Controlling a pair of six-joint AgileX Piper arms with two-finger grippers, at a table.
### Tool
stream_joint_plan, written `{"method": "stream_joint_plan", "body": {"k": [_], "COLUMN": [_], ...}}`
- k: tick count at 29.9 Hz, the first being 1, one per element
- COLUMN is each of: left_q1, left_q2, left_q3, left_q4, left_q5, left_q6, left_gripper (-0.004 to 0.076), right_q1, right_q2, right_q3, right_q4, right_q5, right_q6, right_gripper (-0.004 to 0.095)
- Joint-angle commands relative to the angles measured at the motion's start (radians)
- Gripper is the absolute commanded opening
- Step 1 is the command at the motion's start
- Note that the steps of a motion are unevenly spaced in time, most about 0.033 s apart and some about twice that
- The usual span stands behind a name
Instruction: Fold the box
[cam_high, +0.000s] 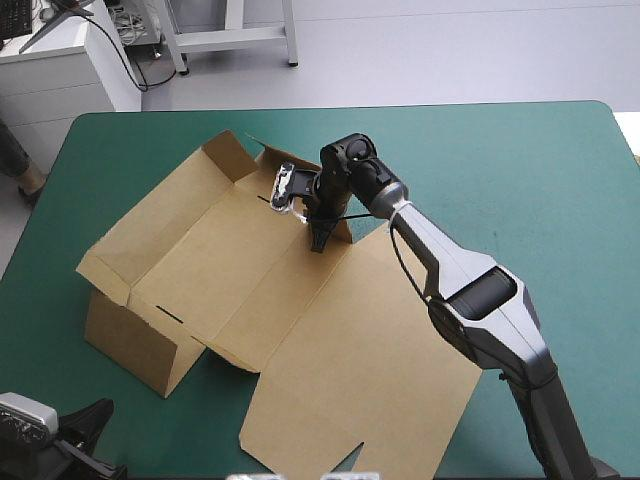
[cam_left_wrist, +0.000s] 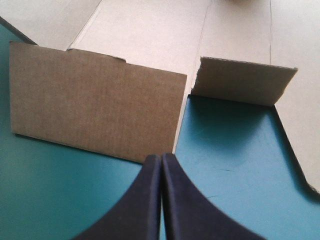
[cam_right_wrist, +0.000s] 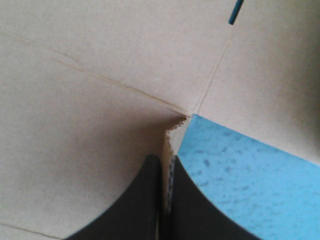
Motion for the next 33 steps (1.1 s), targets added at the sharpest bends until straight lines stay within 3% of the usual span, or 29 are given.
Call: {"method": "stream_joint_plan", "body": {"k": [1, 10, 21, 26, 33], "left_q1": [0.003, 0.003, 0.003, 0.003, 0.003], "left_q2": [0.001, 0.001, 0.001, 0.001, 0.001], "left_q3": [-0.022, -0.022, -0.022, -0.022, -0.022], "left_q4": [0.005, 0.005, 0.012, 0.014, 0.014], "left_q5": [-0.064, -0.064, -0.064, -0.064, -0.064], "left_q6": [-0.004, -0.01, -0.01, -0.01, -0.01], "left_gripper": [-0.0008, -0.0008, -0.0008, -0.0008, -0.0008], "right_q1": [0.0, -0.039, -0.17, -0.147, -0.019], "right_q2": [-0.071, -0.11, -0.187, -0.212, -0.212], "right_q3": [-0.03, 0.029, 0.189, 0.249, 0.299], "right_q4": [-0.053, -0.159, -0.045, 0.066, 0.07], "right_q5": [0.02, 0.02, 0.02, 0.02, 0.018], "right_q6": [-0.02, -0.03, -0.135, -0.168, -0.224], "right_gripper": [-0.0019, -0.002, -0.0019, -0.0019, -0.0019]}}
